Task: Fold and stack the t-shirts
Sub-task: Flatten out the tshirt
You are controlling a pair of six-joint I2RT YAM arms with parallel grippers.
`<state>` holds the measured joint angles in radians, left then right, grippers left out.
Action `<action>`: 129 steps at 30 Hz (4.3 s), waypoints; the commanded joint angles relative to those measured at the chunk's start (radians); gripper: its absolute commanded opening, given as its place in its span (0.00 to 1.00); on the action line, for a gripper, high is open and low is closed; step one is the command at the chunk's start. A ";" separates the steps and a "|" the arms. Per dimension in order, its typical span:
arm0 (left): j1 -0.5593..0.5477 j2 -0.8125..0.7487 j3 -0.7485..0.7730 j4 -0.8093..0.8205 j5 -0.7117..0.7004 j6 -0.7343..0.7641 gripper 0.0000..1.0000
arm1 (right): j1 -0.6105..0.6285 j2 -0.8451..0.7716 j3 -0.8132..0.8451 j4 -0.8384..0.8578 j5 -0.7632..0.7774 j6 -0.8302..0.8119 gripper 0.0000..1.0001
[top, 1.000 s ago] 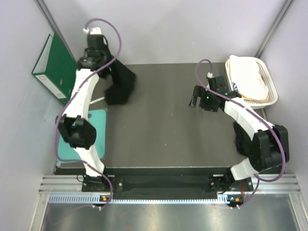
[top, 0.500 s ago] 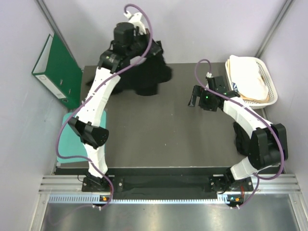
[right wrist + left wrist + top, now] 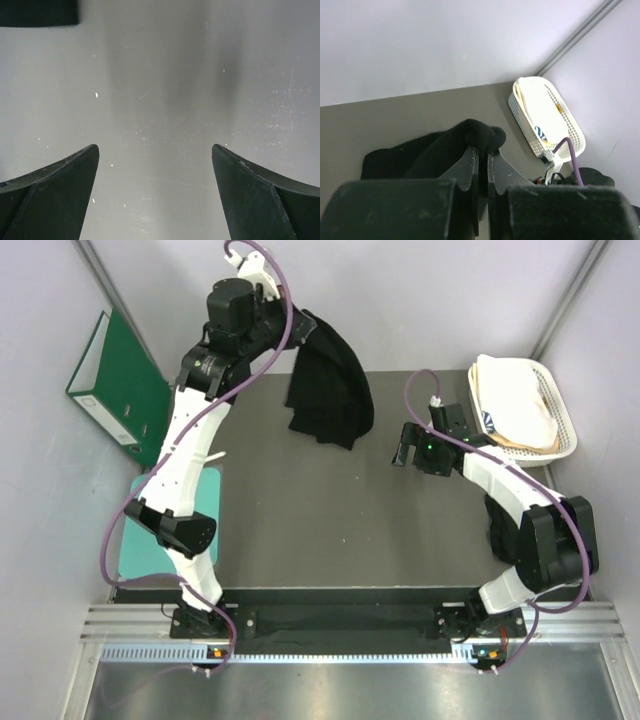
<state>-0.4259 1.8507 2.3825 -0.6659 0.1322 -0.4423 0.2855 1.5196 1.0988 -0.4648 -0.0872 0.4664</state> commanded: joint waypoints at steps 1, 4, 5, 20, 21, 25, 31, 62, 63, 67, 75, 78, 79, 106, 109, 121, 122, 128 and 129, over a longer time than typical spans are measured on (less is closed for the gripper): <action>0.013 -0.105 -0.037 0.049 -0.120 0.016 0.00 | 0.003 -0.019 0.016 0.043 0.011 0.015 0.94; 0.036 -0.179 -0.206 0.009 -0.198 0.017 0.00 | 0.003 0.001 0.021 0.057 -0.006 0.018 0.94; 0.041 -0.201 -0.254 -0.006 -0.210 0.017 0.00 | 0.001 0.007 0.024 0.057 -0.006 0.018 0.94; 0.050 -0.366 -0.444 -0.139 -0.282 0.047 0.00 | 0.104 0.316 0.156 0.284 -0.230 0.110 0.95; 0.050 -0.375 -0.441 -0.155 -0.299 0.050 0.00 | 0.103 0.351 0.159 0.314 -0.268 0.139 0.95; 0.050 -0.438 -0.486 -0.210 -0.356 0.074 0.00 | 0.084 0.444 0.156 0.534 -0.373 0.358 0.94; 0.050 -0.492 -0.506 -0.245 -0.387 0.083 0.00 | 0.092 0.554 0.171 0.738 -0.413 0.564 0.91; 0.050 -0.534 -0.621 -0.189 -0.398 0.122 0.00 | 0.124 0.054 0.601 -0.179 0.107 -0.164 0.00; 0.050 -0.544 -0.629 -0.202 -0.405 0.119 0.00 | 0.123 0.044 0.599 -0.251 0.100 -0.170 0.00; 0.050 -0.613 -0.677 -0.221 -0.405 0.122 0.00 | 0.124 -0.025 0.584 -0.383 0.049 -0.176 0.00; 0.050 -0.677 -0.634 -0.199 -0.445 0.149 0.00 | 0.124 -0.070 0.608 -0.552 -0.166 -0.258 0.00; 0.050 -0.685 -0.611 -0.176 -0.456 0.157 0.00 | 0.124 -0.111 0.587 -0.555 -0.265 -0.293 0.00; 0.050 -0.680 -0.612 -0.175 -0.460 0.159 0.00 | 0.124 -0.134 0.567 -0.543 -0.275 -0.296 0.00; 0.283 0.337 -0.185 -0.099 -0.344 0.093 0.97 | -0.135 0.622 0.897 -0.170 0.235 -0.158 0.50; 0.306 0.317 -0.236 -0.121 -0.332 0.070 0.98 | -0.118 0.502 0.732 -0.101 0.256 -0.184 0.80; 0.305 -0.008 -0.833 0.173 0.118 0.019 0.87 | -0.080 0.156 0.296 -0.026 0.232 -0.149 1.00; 0.305 0.008 -0.844 0.176 0.138 0.014 0.85 | -0.078 0.148 0.268 -0.021 0.227 -0.143 1.00; 0.291 0.103 -0.891 0.204 0.190 0.013 0.78 | -0.078 0.145 0.234 -0.026 0.188 -0.117 1.00; 0.289 0.113 -0.901 0.213 0.190 0.013 0.77 | -0.078 0.146 0.234 -0.025 0.178 -0.112 1.00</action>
<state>-0.1280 1.9171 1.5135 -0.5400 0.2573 -0.4179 0.2058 1.6897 1.3342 -0.5388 0.1246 0.3191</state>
